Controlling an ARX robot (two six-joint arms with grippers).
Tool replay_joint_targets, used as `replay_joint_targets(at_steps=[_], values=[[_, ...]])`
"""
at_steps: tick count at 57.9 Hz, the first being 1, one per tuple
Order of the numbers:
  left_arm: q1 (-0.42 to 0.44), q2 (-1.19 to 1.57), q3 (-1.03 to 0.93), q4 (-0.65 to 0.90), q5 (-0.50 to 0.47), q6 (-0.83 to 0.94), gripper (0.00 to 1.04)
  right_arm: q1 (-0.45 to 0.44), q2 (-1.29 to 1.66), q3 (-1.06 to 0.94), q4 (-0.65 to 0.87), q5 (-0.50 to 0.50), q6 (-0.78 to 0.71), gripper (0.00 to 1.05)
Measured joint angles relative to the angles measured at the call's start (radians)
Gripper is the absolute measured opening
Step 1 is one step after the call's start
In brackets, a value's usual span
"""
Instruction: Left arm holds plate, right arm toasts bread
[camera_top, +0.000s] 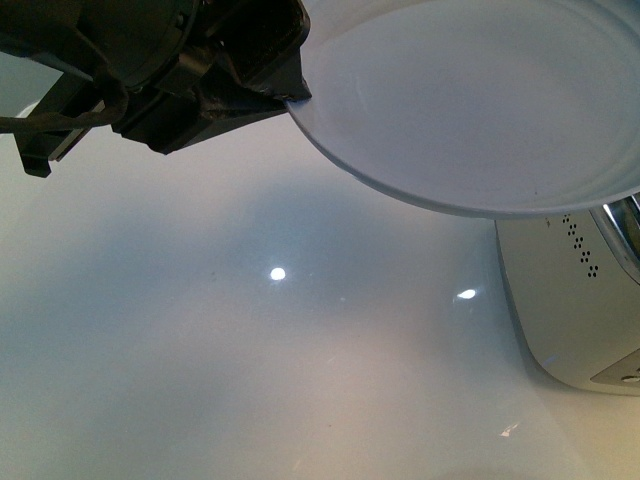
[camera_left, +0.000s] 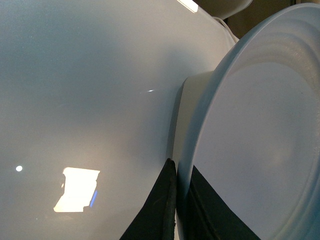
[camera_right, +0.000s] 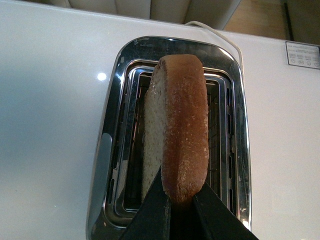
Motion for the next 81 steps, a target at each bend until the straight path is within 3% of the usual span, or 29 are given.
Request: replay_joint_targets(at_steps=[26, 34, 61, 65, 81], values=[[0.000, 0.000, 0.000, 0.000, 0.000, 0.000, 0.03, 0.006, 0.128, 0.041, 0.010, 0.004, 0.000, 0.04], [0.000, 0.000, 0.000, 0.000, 0.000, 0.000, 0.03, 0.003, 0.129, 0.010, 0.032, -0.001, 0.007, 0.30], [0.000, 0.000, 0.000, 0.000, 0.000, 0.000, 0.03, -0.041, -0.004, -0.033, 0.033, -0.023, 0.019, 0.91], [0.000, 0.000, 0.000, 0.000, 0.000, 0.000, 0.03, -0.048, -0.042, -0.042, 0.033, -0.027, 0.023, 0.97], [0.000, 0.000, 0.000, 0.000, 0.000, 0.000, 0.03, -0.059, -0.296, -0.118, 0.065, -0.018, 0.026, 0.96]])
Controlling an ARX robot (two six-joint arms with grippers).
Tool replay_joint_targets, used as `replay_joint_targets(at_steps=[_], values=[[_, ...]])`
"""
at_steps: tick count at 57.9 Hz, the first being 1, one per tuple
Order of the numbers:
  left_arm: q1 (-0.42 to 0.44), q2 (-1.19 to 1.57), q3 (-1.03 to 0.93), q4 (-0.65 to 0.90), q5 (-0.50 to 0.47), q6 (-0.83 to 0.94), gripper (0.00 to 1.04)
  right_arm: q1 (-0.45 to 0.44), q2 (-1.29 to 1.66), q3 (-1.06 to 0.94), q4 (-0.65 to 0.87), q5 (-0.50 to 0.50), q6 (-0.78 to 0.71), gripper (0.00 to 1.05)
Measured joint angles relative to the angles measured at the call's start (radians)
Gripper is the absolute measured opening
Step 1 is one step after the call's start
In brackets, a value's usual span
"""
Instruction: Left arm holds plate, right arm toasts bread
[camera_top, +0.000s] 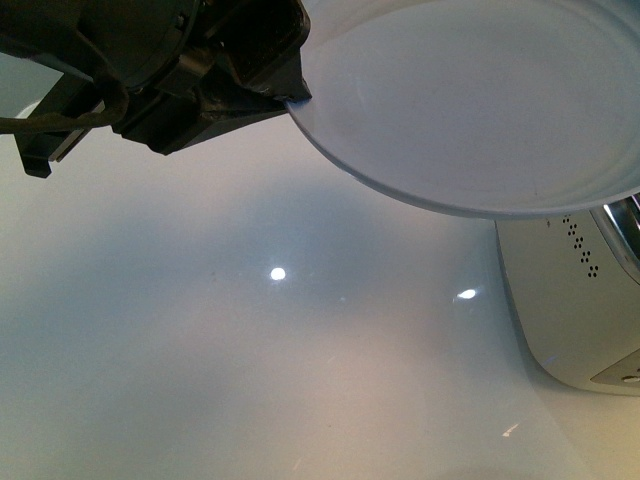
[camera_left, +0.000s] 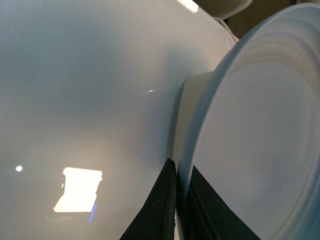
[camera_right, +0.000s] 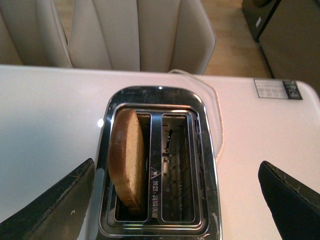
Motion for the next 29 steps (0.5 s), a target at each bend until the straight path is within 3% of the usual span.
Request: replay_joint_targets(at_steps=[16, 22, 29], values=[[0.000, 0.000, 0.000, 0.000, 0.001, 0.000, 0.03, -0.005, -0.143, -0.042, 0.005, 0.022, 0.020, 0.96], [0.000, 0.000, 0.000, 0.000, 0.000, 0.000, 0.03, -0.025, -0.166, -0.159, 0.273, -0.111, 0.027, 0.81], [0.000, 0.000, 0.000, 0.000, 0.000, 0.000, 0.03, -0.027, -0.215, -0.249, 0.410, -0.133, 0.029, 0.64]])
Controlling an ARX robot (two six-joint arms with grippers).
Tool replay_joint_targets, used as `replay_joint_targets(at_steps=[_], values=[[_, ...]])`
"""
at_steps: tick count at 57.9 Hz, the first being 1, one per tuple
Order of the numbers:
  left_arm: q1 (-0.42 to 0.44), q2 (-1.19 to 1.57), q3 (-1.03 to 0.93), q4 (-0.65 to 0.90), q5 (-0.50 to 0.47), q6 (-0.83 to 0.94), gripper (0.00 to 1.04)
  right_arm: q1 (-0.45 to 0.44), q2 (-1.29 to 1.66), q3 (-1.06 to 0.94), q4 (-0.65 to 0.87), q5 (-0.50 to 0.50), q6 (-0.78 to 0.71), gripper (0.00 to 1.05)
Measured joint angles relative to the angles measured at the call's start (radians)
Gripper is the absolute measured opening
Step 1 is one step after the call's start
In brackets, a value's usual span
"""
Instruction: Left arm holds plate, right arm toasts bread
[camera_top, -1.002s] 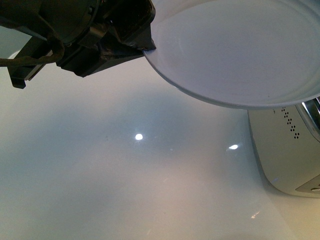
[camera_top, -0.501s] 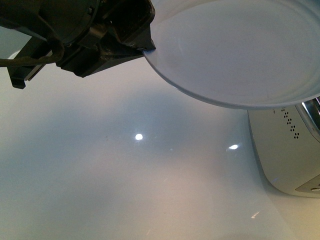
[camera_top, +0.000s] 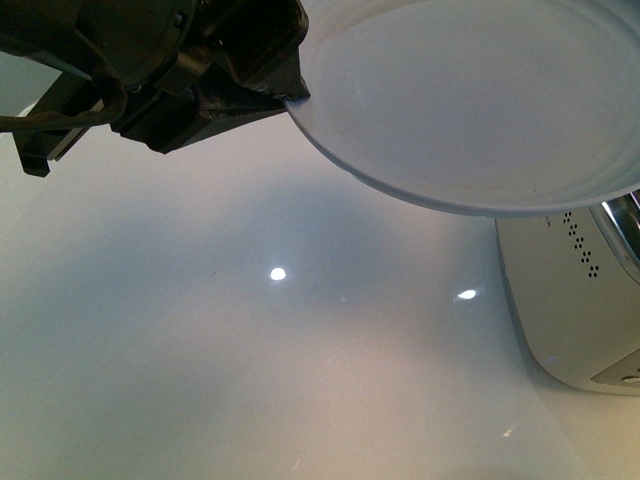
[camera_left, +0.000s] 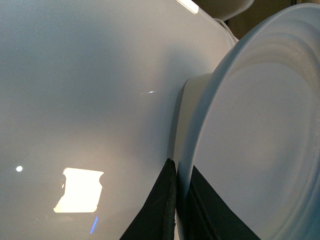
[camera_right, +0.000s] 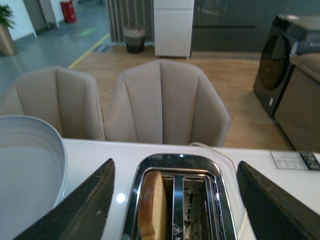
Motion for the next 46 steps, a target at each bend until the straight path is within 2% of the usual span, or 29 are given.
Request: replay_joint_targets(at_steps=[9, 16, 19, 46], values=[[0.000, 0.000, 0.000, 0.000, 0.000, 0.000, 0.03, -0.001, -0.073, -0.096, 0.015, 0.000, 0.002, 0.32], [0.000, 0.000, 0.000, 0.000, 0.000, 0.000, 0.03, -0.001, -0.114, -0.132, 0.014, 0.000, 0.002, 0.16], [0.000, 0.000, 0.000, 0.000, 0.000, 0.000, 0.03, -0.001, -0.146, -0.154, 0.009, 0.000, 0.002, 0.02], [0.000, 0.000, 0.000, 0.000, 0.000, 0.000, 0.03, -0.001, -0.305, -0.236, -0.068, 0.000, 0.005, 0.02]])
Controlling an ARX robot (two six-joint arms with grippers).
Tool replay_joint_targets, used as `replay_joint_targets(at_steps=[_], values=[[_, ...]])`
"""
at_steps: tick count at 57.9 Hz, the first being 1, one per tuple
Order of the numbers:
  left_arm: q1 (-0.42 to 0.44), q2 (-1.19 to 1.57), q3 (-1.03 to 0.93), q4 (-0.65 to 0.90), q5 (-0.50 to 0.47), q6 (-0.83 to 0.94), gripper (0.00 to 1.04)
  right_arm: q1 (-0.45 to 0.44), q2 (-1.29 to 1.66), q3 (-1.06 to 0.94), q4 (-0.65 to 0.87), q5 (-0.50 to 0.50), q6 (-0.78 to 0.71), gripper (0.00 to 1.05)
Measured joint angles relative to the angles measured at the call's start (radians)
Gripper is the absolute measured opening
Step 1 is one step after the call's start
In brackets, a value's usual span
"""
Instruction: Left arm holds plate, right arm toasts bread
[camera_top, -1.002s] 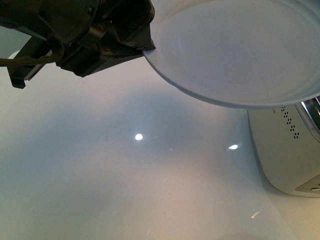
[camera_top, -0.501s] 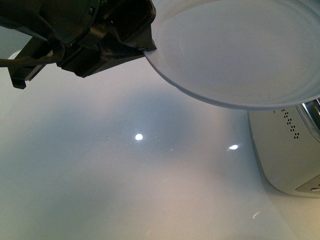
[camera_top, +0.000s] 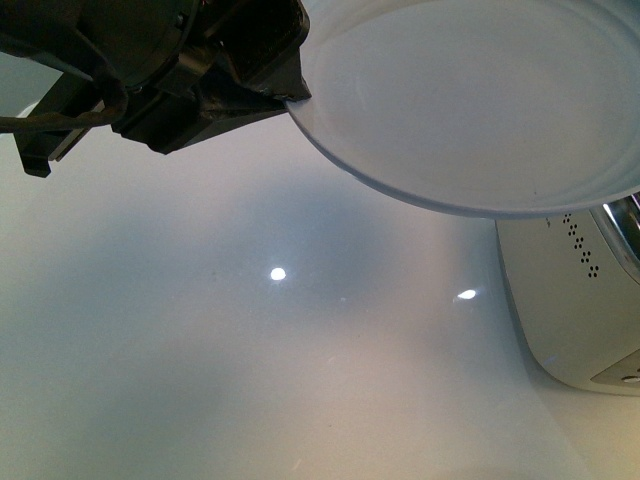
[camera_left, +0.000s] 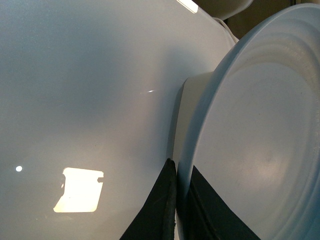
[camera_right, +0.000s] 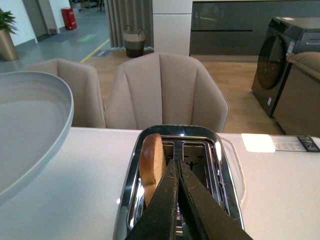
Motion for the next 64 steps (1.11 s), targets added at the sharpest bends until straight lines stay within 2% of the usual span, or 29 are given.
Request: replay_joint_targets(at_steps=[23, 43, 50, 64], values=[[0.000, 0.000, 0.000, 0.000, 0.000, 0.000, 0.03, 0.000, -0.121, -0.039, -0.055, -0.002, 0.000, 0.02], [0.000, 0.000, 0.000, 0.000, 0.000, 0.000, 0.03, 0.000, -0.232, -0.039, -0.164, -0.001, 0.000, 0.02], [0.000, 0.000, 0.000, 0.000, 0.000, 0.000, 0.03, 0.000, -0.362, -0.039, -0.326, 0.000, 0.001, 0.02], [0.000, -0.002, 0.001, 0.000, 0.000, 0.000, 0.03, 0.000, -0.404, -0.039, -0.342, 0.000, 0.000, 0.02]])
